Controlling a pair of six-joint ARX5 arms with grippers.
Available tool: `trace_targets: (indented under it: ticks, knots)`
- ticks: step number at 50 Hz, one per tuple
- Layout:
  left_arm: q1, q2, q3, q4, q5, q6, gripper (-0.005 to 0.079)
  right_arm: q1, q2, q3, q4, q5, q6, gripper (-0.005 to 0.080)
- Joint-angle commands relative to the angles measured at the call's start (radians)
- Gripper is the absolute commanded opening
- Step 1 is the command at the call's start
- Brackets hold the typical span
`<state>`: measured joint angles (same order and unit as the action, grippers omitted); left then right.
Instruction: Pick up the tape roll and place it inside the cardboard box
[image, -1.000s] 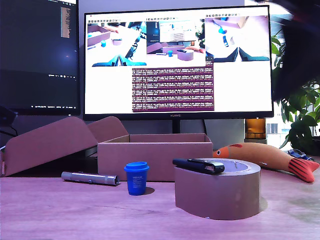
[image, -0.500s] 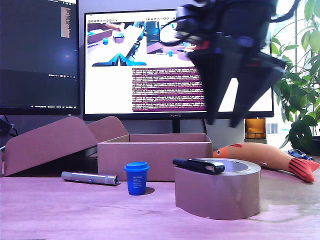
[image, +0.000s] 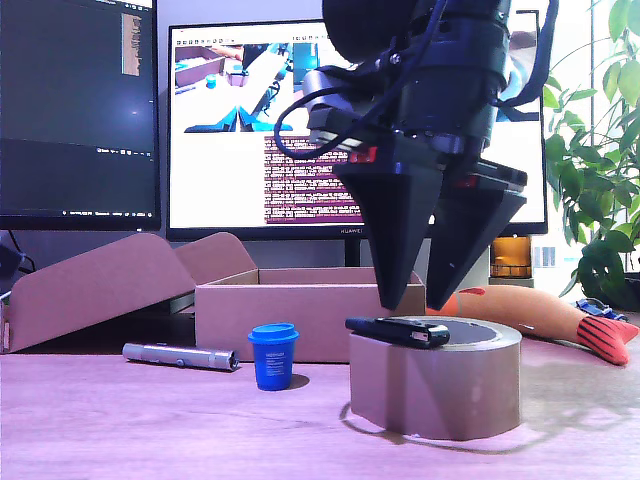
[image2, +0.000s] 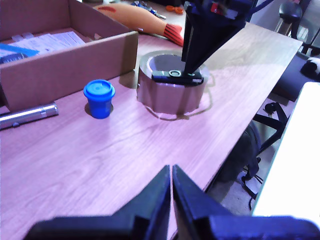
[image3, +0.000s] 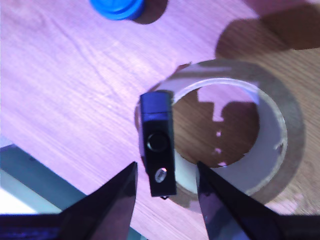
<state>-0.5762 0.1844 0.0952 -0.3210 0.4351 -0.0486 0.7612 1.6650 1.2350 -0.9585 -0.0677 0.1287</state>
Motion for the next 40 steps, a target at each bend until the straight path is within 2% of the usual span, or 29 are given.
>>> trace_targets:
  ticks: [1,7,40]
  knots:
    - [-0.003,-0.003,-0.003,-0.001,-0.003,0.005,-0.0019,0.006,0.025,0.005,0.005,0.000,-0.013,0.0336]
    - [-0.003,-0.003,-0.003,-0.003,-0.003,0.005,-0.0019,0.007,0.034,0.005,0.011,0.000,-0.029,0.0356]
    - [-0.003,-0.003,-0.003,-0.002,-0.011,0.008,-0.0019,0.007,0.046,0.005,0.048,0.000,-0.032,0.0353]
